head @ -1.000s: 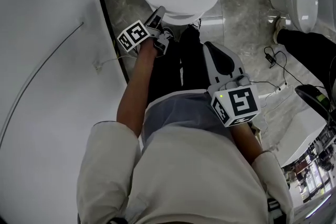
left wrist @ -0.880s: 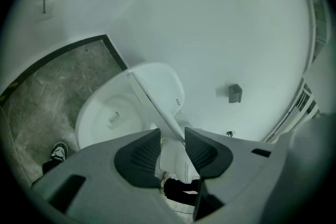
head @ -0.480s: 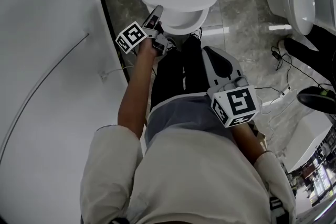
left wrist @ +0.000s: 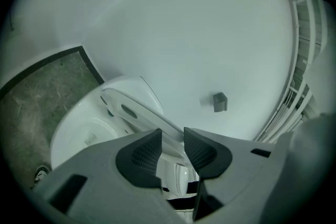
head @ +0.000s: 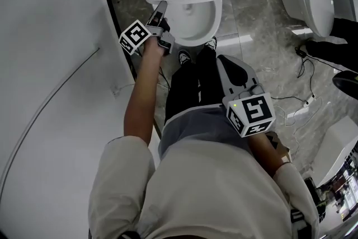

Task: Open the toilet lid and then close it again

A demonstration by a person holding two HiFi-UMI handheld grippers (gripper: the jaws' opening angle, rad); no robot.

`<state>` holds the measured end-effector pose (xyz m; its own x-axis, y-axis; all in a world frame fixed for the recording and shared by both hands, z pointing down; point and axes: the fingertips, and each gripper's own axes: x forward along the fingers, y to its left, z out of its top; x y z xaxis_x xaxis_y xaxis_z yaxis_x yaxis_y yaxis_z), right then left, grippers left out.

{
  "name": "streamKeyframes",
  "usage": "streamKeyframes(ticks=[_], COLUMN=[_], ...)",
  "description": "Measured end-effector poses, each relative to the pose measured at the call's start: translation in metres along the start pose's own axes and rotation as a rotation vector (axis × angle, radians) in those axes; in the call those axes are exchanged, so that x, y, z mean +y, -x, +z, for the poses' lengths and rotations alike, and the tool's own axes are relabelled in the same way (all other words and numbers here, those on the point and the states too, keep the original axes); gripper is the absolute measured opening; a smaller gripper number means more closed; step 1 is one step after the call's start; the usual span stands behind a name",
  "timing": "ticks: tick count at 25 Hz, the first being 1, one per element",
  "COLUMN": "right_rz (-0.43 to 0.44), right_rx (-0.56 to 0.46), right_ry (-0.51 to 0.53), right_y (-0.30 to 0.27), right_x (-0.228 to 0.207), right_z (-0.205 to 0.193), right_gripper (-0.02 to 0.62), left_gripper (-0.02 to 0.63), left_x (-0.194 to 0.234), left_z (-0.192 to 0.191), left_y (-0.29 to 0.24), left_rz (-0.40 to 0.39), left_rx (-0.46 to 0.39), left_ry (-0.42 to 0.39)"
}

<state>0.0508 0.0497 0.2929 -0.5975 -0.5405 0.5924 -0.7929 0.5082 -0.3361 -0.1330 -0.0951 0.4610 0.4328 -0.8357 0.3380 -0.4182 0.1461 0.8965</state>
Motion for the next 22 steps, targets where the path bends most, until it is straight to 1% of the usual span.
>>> streamKeyframes(ticks=[6,14,18,22], right_rz=[-0.003,-0.027,-0.039,-0.041], right_rx=[0.012,-0.001,-0.006,-0.014], right_ry=[-0.025,-0.048,-0.049,-0.06], right_y=[0.003,0.003,0.006,-0.001], right_x=[-0.005,-0.03,-0.035,-0.04], right_z=[-0.006,0.007,0.005,0.014], right_gripper=[0.011,0.011,0.011,0.011], left_gripper=[0.124,0.123,0.121,0.121], left_x=[-0.013,-0.034,-0.038,-0.042], left_z=[0.025,0.059,0.068,0.086], left_y=[-0.017,-0.053,-0.058,-0.074], left_rz=[-0.013,-0.029,-0.037,-0.033], left_rx=[-0.011,-0.043,-0.065,-0.085], left_ry=[-0.014,-0.03,-0.03,-0.035])
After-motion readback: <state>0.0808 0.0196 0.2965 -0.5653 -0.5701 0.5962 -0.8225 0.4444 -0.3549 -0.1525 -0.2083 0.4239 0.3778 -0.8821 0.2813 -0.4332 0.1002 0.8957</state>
